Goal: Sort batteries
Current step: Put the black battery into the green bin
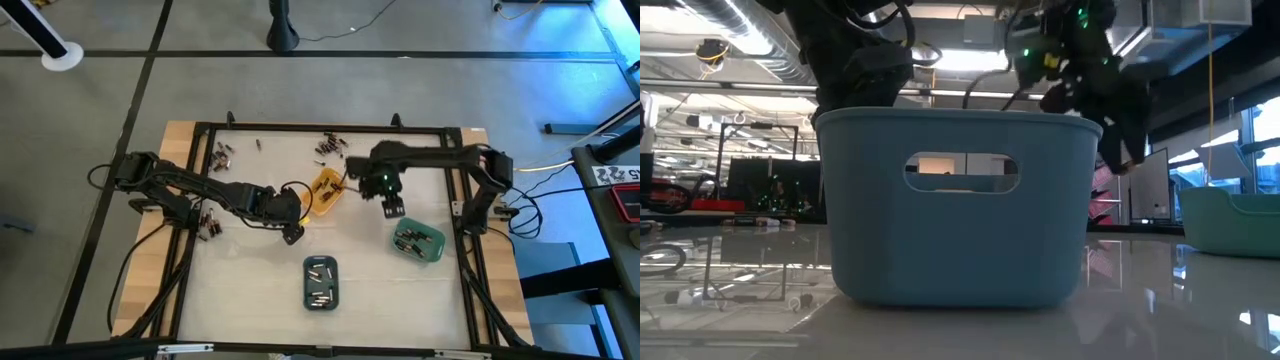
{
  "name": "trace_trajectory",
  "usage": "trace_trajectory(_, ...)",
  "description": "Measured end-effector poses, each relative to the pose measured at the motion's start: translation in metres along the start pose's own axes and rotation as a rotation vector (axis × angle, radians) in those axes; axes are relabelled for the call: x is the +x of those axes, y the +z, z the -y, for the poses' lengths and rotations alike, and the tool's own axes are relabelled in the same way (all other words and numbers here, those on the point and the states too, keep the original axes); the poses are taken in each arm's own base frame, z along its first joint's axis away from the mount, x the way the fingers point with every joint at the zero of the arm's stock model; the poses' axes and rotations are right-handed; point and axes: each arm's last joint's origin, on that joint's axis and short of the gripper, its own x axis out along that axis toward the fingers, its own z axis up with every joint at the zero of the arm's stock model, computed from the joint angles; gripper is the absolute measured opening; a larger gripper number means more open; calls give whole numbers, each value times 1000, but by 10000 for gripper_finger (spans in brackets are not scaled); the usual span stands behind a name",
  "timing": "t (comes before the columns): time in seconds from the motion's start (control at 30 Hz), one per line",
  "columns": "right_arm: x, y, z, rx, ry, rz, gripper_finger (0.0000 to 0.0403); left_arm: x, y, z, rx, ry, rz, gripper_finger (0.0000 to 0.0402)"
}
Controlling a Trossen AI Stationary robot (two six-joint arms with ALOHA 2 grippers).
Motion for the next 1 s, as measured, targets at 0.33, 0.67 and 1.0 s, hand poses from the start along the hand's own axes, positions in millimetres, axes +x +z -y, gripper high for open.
trace_trajectory(0.33,5,-19,-66,31,-57,-15,215,-1,-2,2,13,-5,-1,249)
trace_trajectory(0.67,60,-58,-90,56,-126,20,216,-1,-2,2,11,-4,-1,249)
trace_trajectory(1.0,74,-56,-102,32,-142,94,216,2,4,-4,-46,6,5,249)
